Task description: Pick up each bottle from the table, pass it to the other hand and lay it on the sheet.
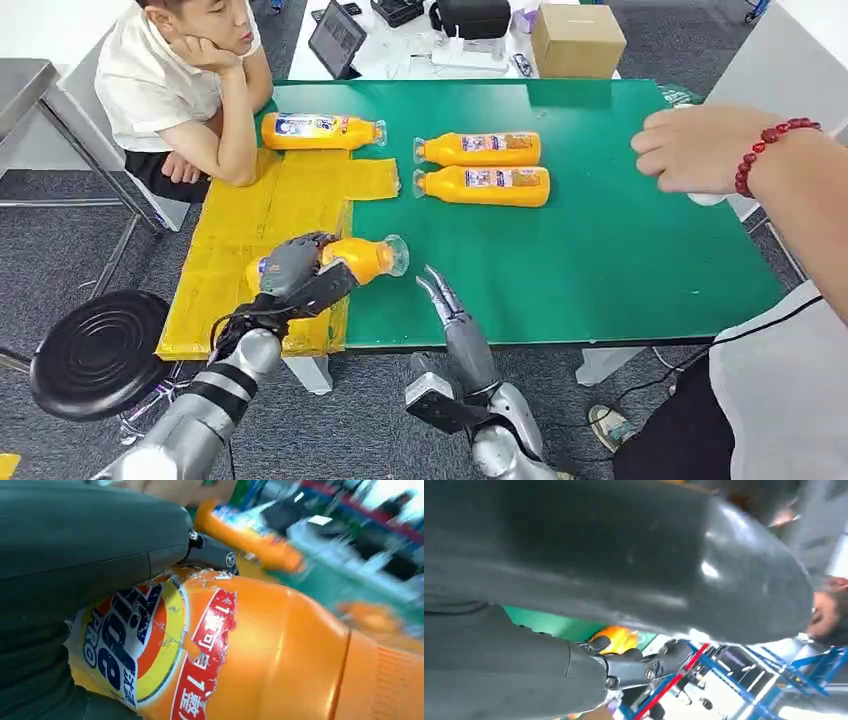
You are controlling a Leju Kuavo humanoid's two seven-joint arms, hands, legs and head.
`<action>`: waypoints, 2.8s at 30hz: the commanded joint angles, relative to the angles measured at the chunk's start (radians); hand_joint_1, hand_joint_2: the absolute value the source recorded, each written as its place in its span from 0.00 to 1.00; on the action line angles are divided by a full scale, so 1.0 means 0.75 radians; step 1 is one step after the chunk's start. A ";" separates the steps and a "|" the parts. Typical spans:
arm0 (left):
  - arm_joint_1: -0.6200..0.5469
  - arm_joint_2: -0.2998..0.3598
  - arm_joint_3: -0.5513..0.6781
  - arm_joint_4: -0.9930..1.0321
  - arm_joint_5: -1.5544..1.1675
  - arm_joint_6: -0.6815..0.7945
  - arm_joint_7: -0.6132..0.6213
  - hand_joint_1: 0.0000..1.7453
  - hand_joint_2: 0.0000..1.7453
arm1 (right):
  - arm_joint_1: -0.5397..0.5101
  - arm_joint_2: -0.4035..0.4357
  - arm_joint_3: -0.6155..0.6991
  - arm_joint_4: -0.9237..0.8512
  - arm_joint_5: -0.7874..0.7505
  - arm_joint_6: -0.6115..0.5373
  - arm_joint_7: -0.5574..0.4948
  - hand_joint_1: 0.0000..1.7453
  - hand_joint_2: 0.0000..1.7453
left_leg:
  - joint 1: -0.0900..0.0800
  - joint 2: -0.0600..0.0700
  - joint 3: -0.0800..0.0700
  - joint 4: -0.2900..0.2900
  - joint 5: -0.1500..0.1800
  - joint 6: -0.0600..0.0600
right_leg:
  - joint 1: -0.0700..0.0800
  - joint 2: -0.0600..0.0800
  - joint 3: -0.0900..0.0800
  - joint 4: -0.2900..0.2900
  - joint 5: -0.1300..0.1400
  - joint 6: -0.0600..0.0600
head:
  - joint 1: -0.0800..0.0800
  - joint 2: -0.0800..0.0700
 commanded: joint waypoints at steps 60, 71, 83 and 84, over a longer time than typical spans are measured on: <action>0.292 0.199 0.021 -0.553 0.228 -0.092 -0.045 0.00 1.00 | 0.060 0.041 0.014 0.157 -0.222 -0.197 -0.154 0.00 0.00 | 0.002 0.005 0.004 0.000 -0.003 -0.004 | 0.002 0.005 0.003 0.000 -0.002 -0.004 | 0.000 0.000; 0.394 0.204 0.016 -0.763 0.404 -0.174 -0.108 0.00 1.00 | 0.072 0.035 0.003 0.135 -0.185 -0.189 -0.154 0.00 0.00 | 0.001 0.000 0.002 -0.001 -0.002 -0.003 | 0.001 0.000 0.002 0.000 -0.002 -0.003 | 0.000 0.000; 0.444 0.147 0.072 -0.869 0.728 -0.258 -0.156 0.00 1.00 | 0.087 -0.015 0.070 0.002 -0.250 -0.274 -0.154 0.00 0.00 | 0.002 0.000 0.003 -0.001 -0.003 -0.003 | 0.002 0.000 0.003 0.000 -0.003 -0.003 | 0.000 0.000; 0.444 0.147 0.072 -0.869 0.728 -0.258 -0.156 0.00 1.00 | 0.087 -0.015 0.070 0.002 -0.250 -0.274 -0.154 0.00 0.00 | 0.001 -0.001 0.001 -0.001 -0.001 -0.002 | 0.001 0.000 0.001 -0.001 -0.002 -0.002 | 0.000 0.000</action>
